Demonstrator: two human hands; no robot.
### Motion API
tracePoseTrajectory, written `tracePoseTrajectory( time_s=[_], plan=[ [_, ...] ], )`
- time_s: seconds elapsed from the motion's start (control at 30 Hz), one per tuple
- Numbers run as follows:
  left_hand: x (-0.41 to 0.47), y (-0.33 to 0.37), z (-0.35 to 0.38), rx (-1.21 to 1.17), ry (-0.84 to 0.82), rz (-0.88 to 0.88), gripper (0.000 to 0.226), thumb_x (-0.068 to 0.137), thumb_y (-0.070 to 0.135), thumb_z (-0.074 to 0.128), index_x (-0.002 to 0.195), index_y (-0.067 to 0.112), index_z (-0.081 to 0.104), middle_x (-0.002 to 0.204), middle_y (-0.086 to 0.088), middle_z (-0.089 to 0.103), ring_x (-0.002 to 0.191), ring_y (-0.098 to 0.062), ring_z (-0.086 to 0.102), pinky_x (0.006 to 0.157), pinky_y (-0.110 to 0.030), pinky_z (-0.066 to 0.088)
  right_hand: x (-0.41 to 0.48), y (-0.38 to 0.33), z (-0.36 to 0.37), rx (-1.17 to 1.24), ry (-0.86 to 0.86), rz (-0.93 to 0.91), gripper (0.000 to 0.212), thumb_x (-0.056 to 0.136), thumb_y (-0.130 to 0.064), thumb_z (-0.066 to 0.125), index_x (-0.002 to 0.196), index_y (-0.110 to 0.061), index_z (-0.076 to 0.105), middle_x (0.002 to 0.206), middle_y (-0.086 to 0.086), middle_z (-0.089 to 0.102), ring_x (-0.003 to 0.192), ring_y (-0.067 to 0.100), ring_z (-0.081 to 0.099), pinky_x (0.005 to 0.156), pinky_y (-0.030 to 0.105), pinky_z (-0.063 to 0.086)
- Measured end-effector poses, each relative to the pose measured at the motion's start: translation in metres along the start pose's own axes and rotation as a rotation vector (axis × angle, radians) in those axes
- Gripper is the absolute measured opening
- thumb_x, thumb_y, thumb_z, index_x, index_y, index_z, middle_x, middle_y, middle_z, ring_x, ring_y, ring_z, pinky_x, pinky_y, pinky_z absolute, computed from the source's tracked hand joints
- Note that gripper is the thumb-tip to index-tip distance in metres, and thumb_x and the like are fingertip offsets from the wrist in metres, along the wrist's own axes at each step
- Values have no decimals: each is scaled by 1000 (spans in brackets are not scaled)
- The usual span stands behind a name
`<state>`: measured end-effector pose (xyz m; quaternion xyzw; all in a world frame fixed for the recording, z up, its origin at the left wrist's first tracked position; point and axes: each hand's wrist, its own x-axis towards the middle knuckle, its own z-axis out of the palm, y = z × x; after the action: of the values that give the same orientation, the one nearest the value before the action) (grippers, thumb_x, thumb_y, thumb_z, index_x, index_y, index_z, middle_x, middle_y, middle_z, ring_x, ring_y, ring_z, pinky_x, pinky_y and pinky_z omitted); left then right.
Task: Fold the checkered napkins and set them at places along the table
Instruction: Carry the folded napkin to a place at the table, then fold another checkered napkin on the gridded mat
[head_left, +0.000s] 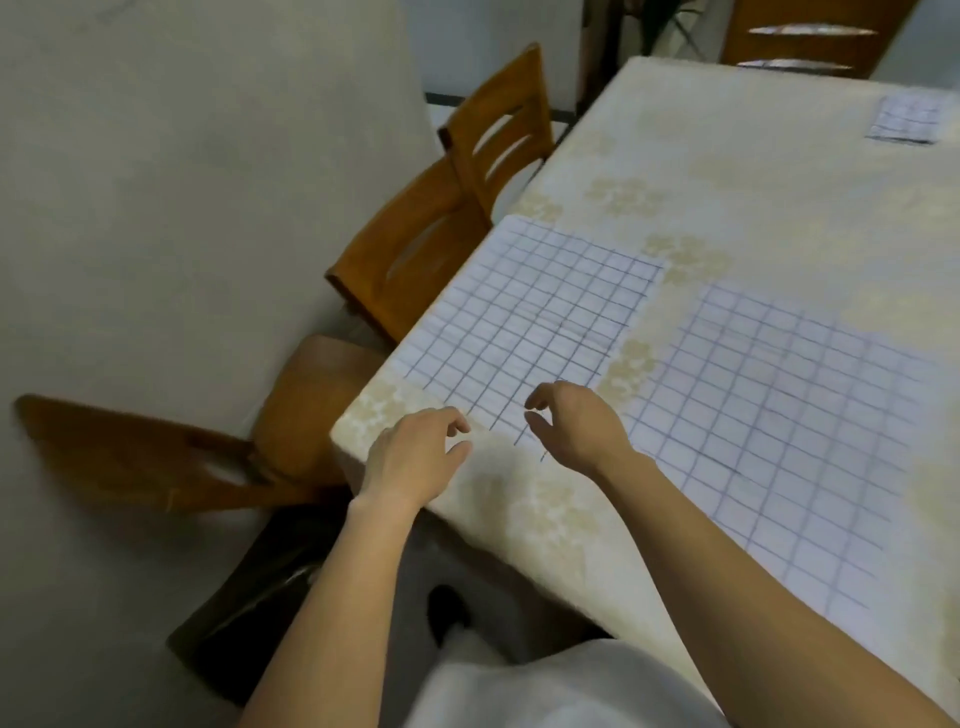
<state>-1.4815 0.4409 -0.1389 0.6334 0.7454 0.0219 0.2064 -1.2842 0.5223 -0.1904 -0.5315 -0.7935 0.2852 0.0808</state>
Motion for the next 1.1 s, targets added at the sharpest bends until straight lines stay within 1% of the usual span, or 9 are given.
tracePoseTrajectory(
  time_s=[0.17, 0.3, 0.5, 0.6, 0.7, 0.8, 0.87, 0.97, 1.1],
  plan=[
    [89, -13, 24, 11, -139, 175, 32, 101, 37, 59, 131, 27, 59, 131, 4, 61, 116, -17, 60, 97, -39, 52, 35, 25, 14, -37, 7, 246, 37, 100, -34, 57, 133, -18, 60, 135, 7, 59, 114, 28, 61, 92, 39, 51],
    [145, -46, 45, -37, -224, 255, 49, 99, 35, 62, 145, 25, 49, 149, 2, 49, 129, -20, 54, 106, -38, 46, 69, 29, 42, 122, 123, 617, 63, 97, -39, 63, 145, -5, 42, 142, 16, 47, 120, 34, 56, 93, 40, 48],
    [204, -76, 64, 151, -385, 340, 79, 101, 40, 58, 162, 31, 10, 171, 4, -5, 157, -29, -1, 127, -45, 8, 97, 25, 92, 382, 182, 997, 76, 87, -43, 76, 136, -2, 35, 140, 19, 40, 119, 40, 54, 90, 47, 51],
    [216, -80, 76, 201, -446, 389, 90, 98, 45, 61, 162, 33, 0, 169, 6, -15, 156, -27, -10, 127, -46, 3, 99, 28, 103, 401, 239, 1086, 57, 86, -42, 77, 120, -6, 48, 122, 16, 47, 103, 34, 60, 79, 43, 50],
    [222, -81, 87, 205, -432, 422, 95, 93, 49, 66, 162, 33, 3, 170, 6, -9, 157, -27, -7, 127, -46, 6, 98, 33, 103, 435, 269, 1128, 31, 86, -38, 78, 83, -12, 60, 89, 11, 58, 68, 22, 59, 73, 45, 57],
    [229, -84, 93, 156, -349, 442, 92, 87, 51, 73, 160, 34, 19, 168, 6, 9, 153, -26, 10, 125, -43, 19, 94, 31, 98, 457, 371, 1178, 51, 84, -35, 80, 117, -8, 52, 111, 10, 56, 99, 28, 61, 86, 45, 55],
    [236, -85, 93, 71, -293, 451, 78, 86, 46, 75, 153, 35, 36, 161, 8, 27, 143, -23, 25, 118, -38, 30, 93, 29, 97, 461, 412, 1201, 55, 85, -35, 80, 120, -7, 49, 113, 10, 53, 99, 27, 58, 83, 41, 51],
    [245, -81, 91, -1, -233, 462, 45, 87, 37, 77, 128, 32, 60, 139, 9, 47, 125, -21, 38, 104, -32, 38, 93, 29, 98, 481, 358, 1209, 27, 90, -30, 74, 80, -13, 57, 77, 6, 58, 65, 19, 55, 65, 37, 51],
    [250, -75, 90, 19, -225, 453, 12, 90, 37, 73, 99, 31, 69, 122, 10, 50, 116, -19, 40, 98, -30, 37, 91, 32, 100, 499, 377, 1198, 34, 93, -31, 70, 68, -15, 53, 67, 4, 56, 62, 19, 53, 62, 32, 46]
  ],
)
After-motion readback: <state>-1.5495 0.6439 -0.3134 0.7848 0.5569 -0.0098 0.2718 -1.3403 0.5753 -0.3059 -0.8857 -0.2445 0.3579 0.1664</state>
